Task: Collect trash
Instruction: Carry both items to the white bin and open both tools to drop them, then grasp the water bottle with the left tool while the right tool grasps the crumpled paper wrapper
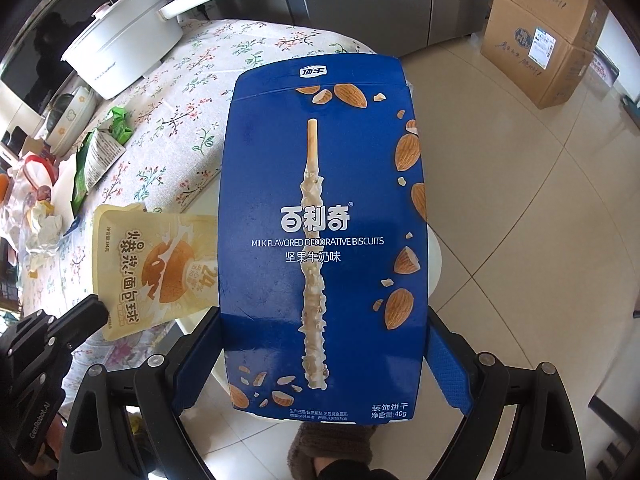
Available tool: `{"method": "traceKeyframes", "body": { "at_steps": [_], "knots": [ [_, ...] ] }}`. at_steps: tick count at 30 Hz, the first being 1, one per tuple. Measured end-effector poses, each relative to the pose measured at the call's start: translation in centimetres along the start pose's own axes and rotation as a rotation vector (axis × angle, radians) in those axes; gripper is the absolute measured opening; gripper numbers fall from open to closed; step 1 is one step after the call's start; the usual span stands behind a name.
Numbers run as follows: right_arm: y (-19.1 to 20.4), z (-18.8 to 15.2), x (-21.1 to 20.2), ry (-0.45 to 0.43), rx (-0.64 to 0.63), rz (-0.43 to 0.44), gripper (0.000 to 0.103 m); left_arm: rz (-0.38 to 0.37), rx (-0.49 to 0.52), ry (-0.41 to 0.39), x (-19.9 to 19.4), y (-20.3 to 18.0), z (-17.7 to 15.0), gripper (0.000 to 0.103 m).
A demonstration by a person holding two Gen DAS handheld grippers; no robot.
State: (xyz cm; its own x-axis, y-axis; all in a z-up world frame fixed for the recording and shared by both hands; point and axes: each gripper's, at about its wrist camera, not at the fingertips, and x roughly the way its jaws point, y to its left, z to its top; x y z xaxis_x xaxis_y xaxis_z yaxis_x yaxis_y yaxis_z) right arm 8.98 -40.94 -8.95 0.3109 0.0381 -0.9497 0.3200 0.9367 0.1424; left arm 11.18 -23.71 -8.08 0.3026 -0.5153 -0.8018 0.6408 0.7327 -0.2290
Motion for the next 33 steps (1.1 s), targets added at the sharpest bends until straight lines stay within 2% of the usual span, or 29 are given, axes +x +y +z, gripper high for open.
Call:
{"method": "traceKeyframes", "body": {
  "at_steps": [2,3,4,8,10,22,33],
  "knots": [
    [0.1,0.1,0.1,0.001,0.004,0.001,0.094,0.034,0.006,-0.001,-0.2,0.2,0.0,0.028],
    [0.2,0.2,0.1,0.002,0.006,0.002,0.094,0.057,0.007,-0.009,-0.5,0.4,-0.1,0.045],
    [0.2,0.2,0.1,0.002,0.007,0.003,0.094,0.082,0.008,-0.018,-0.9,0.5,-0.2,0.056],
    [0.1,0.3,0.3,0.003,0.003,0.008,0.094,0.183,0.023,-0.023,-2.1,1.3,-0.5,0.068],
    [0.4,0.4,0.4,0.008,0.000,0.010,0.095,0.234,0.019,-0.035,-3.1,1.9,-1.0,0.077],
    [1.7,0.8,1.0,0.012,-0.017,0.002,0.097,0.316,-0.061,-0.054,-6.6,5.6,-2.0,0.089],
    [4.4,1.3,0.0,-0.004,-0.049,0.030,0.099,0.363,-0.133,-0.075,-9.5,9.3,-3.2,0.090]
  ]
}}
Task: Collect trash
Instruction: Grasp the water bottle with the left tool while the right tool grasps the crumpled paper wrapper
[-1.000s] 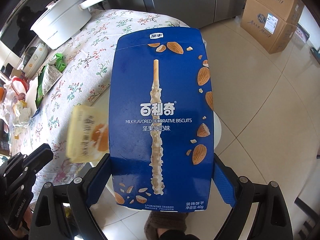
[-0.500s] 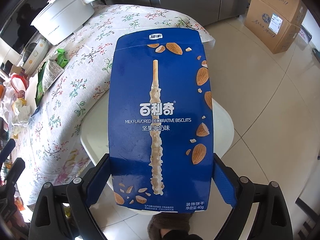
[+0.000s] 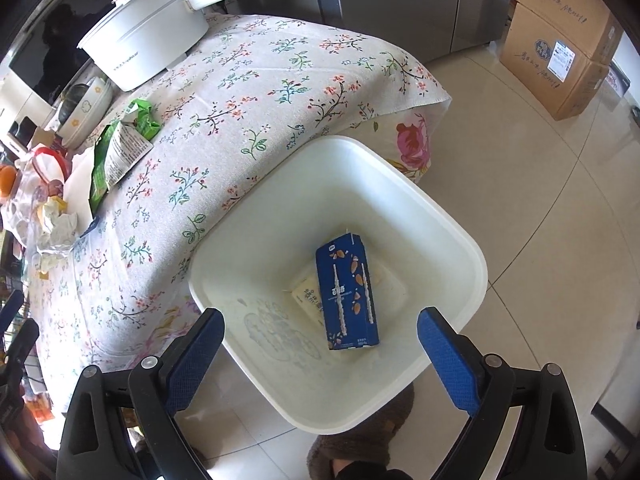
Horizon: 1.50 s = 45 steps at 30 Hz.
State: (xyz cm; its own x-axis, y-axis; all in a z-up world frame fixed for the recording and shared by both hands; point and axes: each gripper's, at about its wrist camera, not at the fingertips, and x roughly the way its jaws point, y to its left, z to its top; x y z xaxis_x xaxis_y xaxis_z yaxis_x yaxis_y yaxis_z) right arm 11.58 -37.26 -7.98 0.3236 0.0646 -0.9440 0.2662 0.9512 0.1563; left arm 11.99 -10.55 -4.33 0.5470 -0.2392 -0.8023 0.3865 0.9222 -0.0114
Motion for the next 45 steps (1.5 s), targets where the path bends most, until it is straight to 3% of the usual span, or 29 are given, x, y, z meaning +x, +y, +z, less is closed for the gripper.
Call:
{"method": "traceKeyframes", "body": {
  "at_steps": [17,25,36,45],
  "knots": [
    [10.6,2.1,-1.0,-0.035,-0.150,0.077,0.099,0.141,-0.242,-0.001,-1.7,11.7,0.0,0.090],
    [18.0,3.4,-0.8,-0.049,-0.247,0.100,0.099,0.220,-0.367,0.063,-1.2,18.3,0.2,0.090],
    [30.2,4.2,2.9,-0.003,-0.350,0.176,0.099,0.241,-0.471,0.074,2.7,24.9,2.4,0.086],
    [33.2,5.0,7.1,0.027,-0.353,0.176,0.096,0.234,-0.499,0.098,7.2,27.6,4.5,0.078]
  ]
}}
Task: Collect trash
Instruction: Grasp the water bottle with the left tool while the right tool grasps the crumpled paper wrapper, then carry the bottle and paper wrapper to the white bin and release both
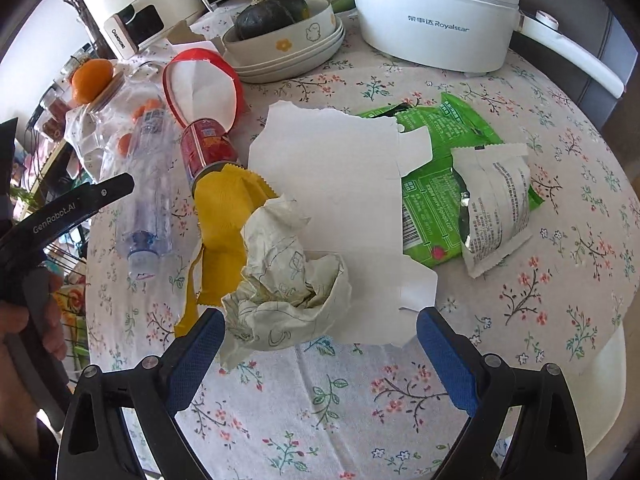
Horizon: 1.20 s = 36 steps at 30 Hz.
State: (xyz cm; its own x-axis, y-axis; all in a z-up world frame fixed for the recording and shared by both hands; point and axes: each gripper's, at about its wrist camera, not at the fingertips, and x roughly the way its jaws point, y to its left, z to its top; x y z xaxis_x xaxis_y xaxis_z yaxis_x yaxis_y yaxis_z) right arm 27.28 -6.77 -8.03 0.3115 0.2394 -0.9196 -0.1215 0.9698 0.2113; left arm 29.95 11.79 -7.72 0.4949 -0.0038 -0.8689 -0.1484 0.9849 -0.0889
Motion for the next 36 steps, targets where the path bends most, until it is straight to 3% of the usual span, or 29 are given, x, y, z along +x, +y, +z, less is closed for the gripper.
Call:
{"method": "traceKeyframes", "body": {
  "at_steps": [4,7,11,21,36],
  "knots": [
    [0.2,0.4,1.8,0.034,0.008,0.016,0.088,-0.017,0.003,0.044,2.0,0.0,-0.2,0.068],
    [0.1,0.3,3.0,0.067,0.012,0.019,0.078,-0.015,0.015,0.037,2.1,-0.3,-0.6,0.067],
    [0.5,0.2,3.5,0.075,0.004,0.045,0.058,-0.019,0.047,0.031,1.6,-0.6,-1.0,0.061],
    [-0.1,-0.4,1.2,0.036,0.008,0.069,0.047,-0.029,0.068,-0.048,-2.5,-0.1,-3.0,0.059],
    [-3.6,-1.5,-4.8,-0.063,0.057,0.136,0.046,-0.067,0.095,-0.113,-8.5,-0.8,-6.7,0.059]
  ]
}}
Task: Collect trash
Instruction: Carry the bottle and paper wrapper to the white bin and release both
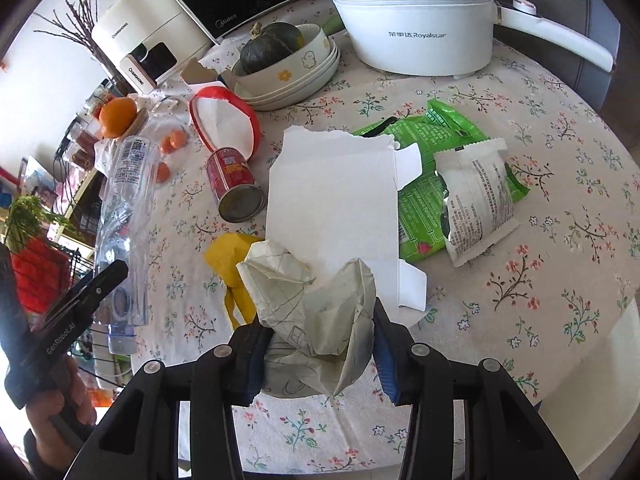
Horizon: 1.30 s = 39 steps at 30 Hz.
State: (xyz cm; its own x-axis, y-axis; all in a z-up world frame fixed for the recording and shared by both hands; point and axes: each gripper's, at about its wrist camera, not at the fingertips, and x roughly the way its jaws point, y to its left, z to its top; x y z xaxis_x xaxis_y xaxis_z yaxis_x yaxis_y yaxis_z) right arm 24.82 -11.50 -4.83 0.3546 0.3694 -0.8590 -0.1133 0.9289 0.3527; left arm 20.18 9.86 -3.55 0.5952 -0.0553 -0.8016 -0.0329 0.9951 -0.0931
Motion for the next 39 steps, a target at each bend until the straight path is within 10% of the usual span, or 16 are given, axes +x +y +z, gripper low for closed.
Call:
{"method": "traceKeyframes", "body": {
  "at_steps": [39],
  "knots": [
    [-21.8,-9.0,-14.0,-0.135,0.274,-0.182,0.046,-0.377,0.439,0.057,-4.2,-23.9,-7.8,0.059]
  ]
}}
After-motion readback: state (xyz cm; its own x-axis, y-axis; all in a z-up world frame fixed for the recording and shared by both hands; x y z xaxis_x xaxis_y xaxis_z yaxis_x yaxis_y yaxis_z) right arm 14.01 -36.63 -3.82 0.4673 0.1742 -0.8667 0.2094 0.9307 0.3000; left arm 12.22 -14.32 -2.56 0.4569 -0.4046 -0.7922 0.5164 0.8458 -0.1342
